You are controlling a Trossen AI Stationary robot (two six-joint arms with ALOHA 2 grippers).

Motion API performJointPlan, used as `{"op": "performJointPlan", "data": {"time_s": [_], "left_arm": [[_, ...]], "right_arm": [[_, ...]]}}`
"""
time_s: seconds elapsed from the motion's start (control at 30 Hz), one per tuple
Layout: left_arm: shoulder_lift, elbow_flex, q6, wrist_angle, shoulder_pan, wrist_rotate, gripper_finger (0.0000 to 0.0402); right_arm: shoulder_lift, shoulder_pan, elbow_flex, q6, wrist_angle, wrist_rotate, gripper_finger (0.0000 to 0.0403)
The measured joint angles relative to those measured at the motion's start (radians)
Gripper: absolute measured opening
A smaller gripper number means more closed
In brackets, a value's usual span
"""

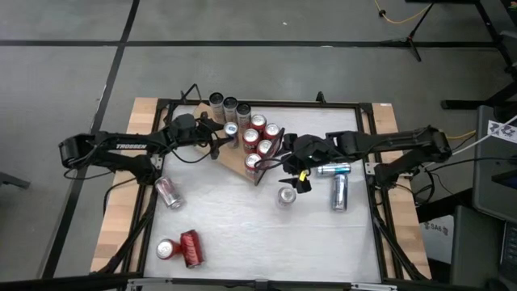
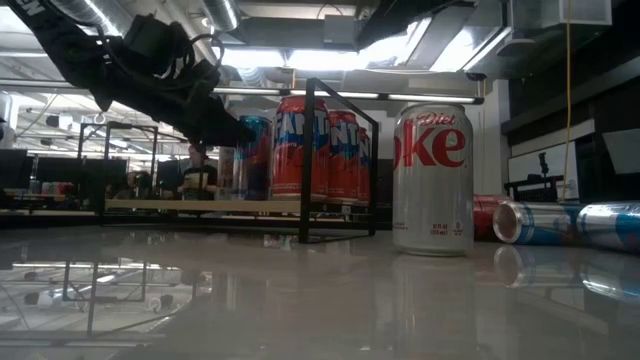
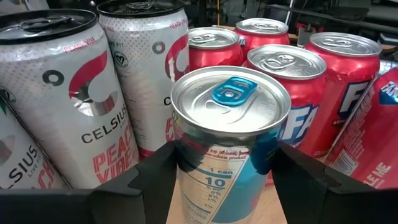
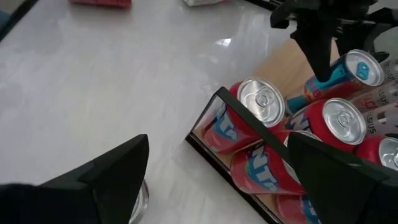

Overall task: Pick and place cans onto a shelf
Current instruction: Put the bottom left blue/white soda can on the shelf

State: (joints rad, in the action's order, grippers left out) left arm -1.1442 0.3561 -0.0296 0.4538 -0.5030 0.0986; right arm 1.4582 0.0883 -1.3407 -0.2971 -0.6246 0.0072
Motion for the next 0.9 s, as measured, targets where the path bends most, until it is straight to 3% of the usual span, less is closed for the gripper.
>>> {"op": "performJointPlan", "data": {"time_s": [0.37,0.9], "left_arm": [[0.001,-0.002,0.0,0.015,0.001,-0.01,0.0242],[-0.001,-0.005,0.001,0.042,0.001,-0.004,0.0244]], "right_arm": [[0.001,-0.035,0.0,-0.004,0.117,0.007,0.0372],[0.001,-0.143,0.0,-0.005,0.224,0.0,0.0372]]}}
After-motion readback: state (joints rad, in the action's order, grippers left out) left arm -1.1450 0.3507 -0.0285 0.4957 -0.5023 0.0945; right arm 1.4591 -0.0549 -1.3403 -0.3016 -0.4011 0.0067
